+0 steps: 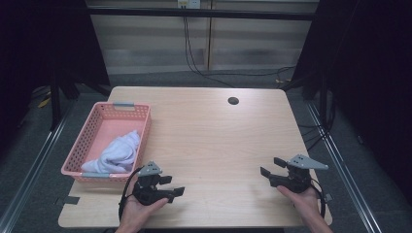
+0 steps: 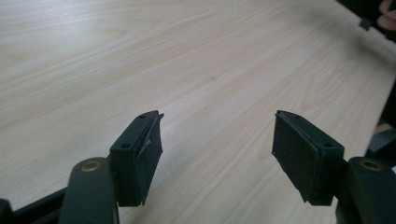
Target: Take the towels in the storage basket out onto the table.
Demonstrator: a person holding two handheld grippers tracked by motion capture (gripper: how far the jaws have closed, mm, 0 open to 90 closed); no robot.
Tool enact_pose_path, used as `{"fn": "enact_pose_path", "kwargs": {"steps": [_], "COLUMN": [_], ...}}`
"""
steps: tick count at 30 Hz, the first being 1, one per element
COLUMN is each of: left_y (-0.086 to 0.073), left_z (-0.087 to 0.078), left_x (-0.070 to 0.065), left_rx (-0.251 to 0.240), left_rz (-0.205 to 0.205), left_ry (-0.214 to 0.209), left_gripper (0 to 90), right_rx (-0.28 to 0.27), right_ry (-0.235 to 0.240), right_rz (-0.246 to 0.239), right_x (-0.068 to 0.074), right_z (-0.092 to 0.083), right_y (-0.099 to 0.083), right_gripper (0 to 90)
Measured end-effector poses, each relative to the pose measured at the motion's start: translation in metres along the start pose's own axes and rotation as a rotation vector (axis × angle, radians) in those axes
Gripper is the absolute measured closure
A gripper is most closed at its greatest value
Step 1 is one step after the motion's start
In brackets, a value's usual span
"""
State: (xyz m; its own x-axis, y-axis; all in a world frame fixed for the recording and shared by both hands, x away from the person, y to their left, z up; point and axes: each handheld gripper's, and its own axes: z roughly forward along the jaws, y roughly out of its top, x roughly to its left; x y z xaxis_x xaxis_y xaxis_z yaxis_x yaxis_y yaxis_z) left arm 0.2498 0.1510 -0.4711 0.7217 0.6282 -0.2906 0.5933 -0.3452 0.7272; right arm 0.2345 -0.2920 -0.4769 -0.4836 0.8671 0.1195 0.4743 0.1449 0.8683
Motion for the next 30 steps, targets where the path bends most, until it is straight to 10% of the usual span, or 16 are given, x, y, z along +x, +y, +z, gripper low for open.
{"fn": "enact_pose_path", "kwargs": {"steps": [10,17,27,29,30], "left_y": [0.004,0.023,0.047,0.050,0.051], "left_z": [-0.011,-0.051,-0.089,-0.099,-0.105], "left_x": [0.002,0.002,0.034,0.047,0.055], "left_rx": [-0.012,-0.066,0.006,0.019,0.038], "left_rz": [0.009,0.082,0.016,0.012,0.028], "left_ry": [0.018,0.076,0.117,0.157,0.256], "left_gripper": [32.8,29.6,21.0,21.4,21.6], "right_rx": [0.047,0.089,0.132,0.137,0.139], "right_ry": [0.044,0.107,0.149,0.161,0.163], "right_rz": [0.038,0.012,0.022,0.014,0.012], "right_x": [0.000,0.009,0.010,0.012,0.012], "right_z": [-0.006,-0.009,-0.002,-0.002,-0.001], "right_y": [0.004,0.004,0.002,0.002,0.002], "right_gripper": [30.3,26.6,21.1,20.8,20.3]}}
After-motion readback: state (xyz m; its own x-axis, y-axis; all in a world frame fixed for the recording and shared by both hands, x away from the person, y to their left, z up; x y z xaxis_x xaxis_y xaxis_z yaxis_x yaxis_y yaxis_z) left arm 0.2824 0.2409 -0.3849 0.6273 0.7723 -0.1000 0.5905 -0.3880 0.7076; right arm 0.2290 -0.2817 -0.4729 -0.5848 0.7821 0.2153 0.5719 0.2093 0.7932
